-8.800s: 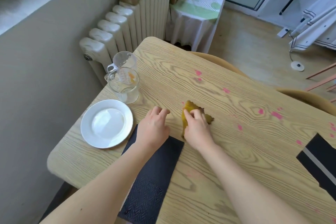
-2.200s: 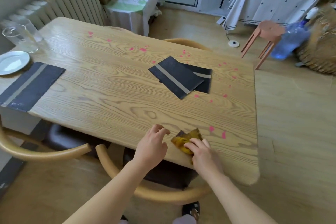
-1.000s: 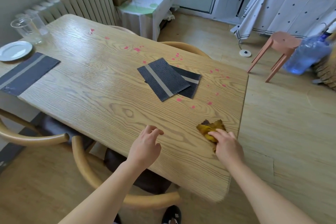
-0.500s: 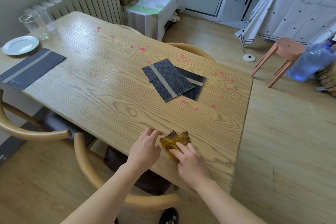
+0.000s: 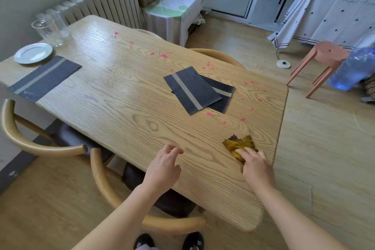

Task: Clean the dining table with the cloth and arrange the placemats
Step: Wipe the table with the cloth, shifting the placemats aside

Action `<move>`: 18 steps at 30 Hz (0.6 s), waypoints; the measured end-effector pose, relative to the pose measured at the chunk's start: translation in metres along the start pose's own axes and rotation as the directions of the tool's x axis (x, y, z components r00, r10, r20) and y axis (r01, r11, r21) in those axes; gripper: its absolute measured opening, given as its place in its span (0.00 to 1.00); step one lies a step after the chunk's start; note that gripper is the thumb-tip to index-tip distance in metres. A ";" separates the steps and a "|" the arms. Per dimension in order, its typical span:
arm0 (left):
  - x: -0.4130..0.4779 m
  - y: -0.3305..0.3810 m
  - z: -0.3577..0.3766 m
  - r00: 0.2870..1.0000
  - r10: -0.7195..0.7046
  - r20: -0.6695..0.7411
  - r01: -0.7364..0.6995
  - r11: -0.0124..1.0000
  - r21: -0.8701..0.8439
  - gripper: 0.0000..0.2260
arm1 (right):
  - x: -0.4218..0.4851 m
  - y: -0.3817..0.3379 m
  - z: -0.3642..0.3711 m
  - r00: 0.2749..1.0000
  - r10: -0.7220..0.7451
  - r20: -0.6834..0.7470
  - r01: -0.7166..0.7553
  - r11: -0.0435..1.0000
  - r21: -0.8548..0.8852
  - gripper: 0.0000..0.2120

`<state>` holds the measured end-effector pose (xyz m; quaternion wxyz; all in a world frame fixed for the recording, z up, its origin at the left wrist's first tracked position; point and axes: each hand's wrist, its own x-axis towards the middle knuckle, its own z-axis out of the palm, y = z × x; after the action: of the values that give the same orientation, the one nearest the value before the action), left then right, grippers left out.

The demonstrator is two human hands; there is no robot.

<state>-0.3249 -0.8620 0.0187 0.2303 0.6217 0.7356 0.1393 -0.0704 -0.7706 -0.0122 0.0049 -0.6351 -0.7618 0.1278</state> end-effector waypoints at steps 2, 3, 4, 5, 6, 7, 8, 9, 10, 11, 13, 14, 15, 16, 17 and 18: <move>0.000 0.000 -0.002 1.000 0.009 0.014 -0.008 1.000 -0.006 0.20 | -0.008 -0.011 0.002 0.999 0.034 -0.018 -0.033 0.999 0.030 0.26; 0.000 0.001 -0.003 1.000 0.017 0.017 -0.017 1.000 -0.007 0.20 | -0.013 -0.018 0.003 0.999 0.028 -0.025 -0.027 0.999 0.041 0.25; 0.002 0.003 -0.005 0.999 0.028 0.015 -0.028 1.000 -0.006 0.20 | -0.018 -0.025 0.005 1.000 0.005 -0.026 -0.003 0.999 0.045 0.23; 0.003 0.003 -0.006 0.999 0.043 0.009 -0.043 0.999 -0.003 0.20 | -0.022 -0.033 0.008 0.999 -0.033 -0.026 0.034 0.998 0.043 0.22; 0.005 0.003 -0.008 0.998 0.059 0.007 -0.059 0.998 -0.005 0.20 | -0.028 -0.042 0.009 0.997 -0.070 -0.023 0.071 0.996 0.045 0.20; 0.006 0.003 -0.009 0.997 0.072 0.008 -0.072 0.997 -0.010 0.20 | -0.032 -0.050 0.009 0.995 -0.102 -0.013 0.103 0.993 0.061 0.19; 0.007 0.004 -0.011 0.997 0.083 0.009 -0.082 0.996 -0.015 0.20 | -0.035 -0.057 0.009 0.993 -0.121 0.001 0.121 0.989 0.090 0.18; 0.008 0.003 -0.012 0.996 0.094 0.012 -0.093 0.995 -0.019 0.20 | -0.037 -0.063 0.007 0.992 -0.125 0.012 0.123 0.984 0.126 0.18; 0.008 0.002 -0.013 0.994 0.105 0.011 -0.105 0.994 -0.026 0.20 | -0.038 -0.069 0.003 0.993 -0.118 0.015 0.114 0.980 0.162 0.18; 0.008 0.002 -0.016 0.993 0.114 0.012 -0.114 0.993 -0.031 0.20 | -0.039 -0.075 -0.001 0.994 -0.106 0.002 0.104 0.976 0.192 0.17; 0.008 0.002 -0.021 0.991 0.131 0.015 -0.131 0.991 -0.042 0.19 | -0.040 -0.084 -0.013 0.995 -0.079 -0.058 0.089 0.972 0.217 0.18; 0.009 0.003 -0.024 0.990 0.140 0.014 -0.139 0.989 -0.046 0.19 | -0.039 -0.087 -0.019 0.994 -0.067 -0.085 0.084 0.971 0.222 0.18; 0.009 0.003 -0.027 0.989 0.147 0.012 -0.146 0.988 -0.049 0.19 | -0.037 -0.089 -0.025 0.993 -0.059 -0.103 0.081 0.972 0.221 0.18; 0.009 0.002 -0.031 0.988 0.151 0.009 -0.150 0.987 -0.055 0.19 | -0.035 -0.094 -0.031 0.992 -0.055 -0.113 0.078 0.973 0.217 0.19; 0.010 0.002 -0.034 0.988 0.157 0.008 -0.157 0.986 -0.057 0.19 | -0.032 -0.097 -0.037 0.991 -0.051 -0.127 0.077 0.974 0.214 0.19; 0.013 0.001 -0.038 0.987 0.162 0.003 -0.162 0.985 -0.059 0.19 | -0.029 -0.099 -0.043 0.988 -0.045 -0.146 0.076 0.974 0.211 0.18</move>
<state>-0.3446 -0.8463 0.0497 0.2390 0.6730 0.6774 0.1765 -0.1531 -0.8060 0.0536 0.1314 -0.6146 -0.7602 0.1647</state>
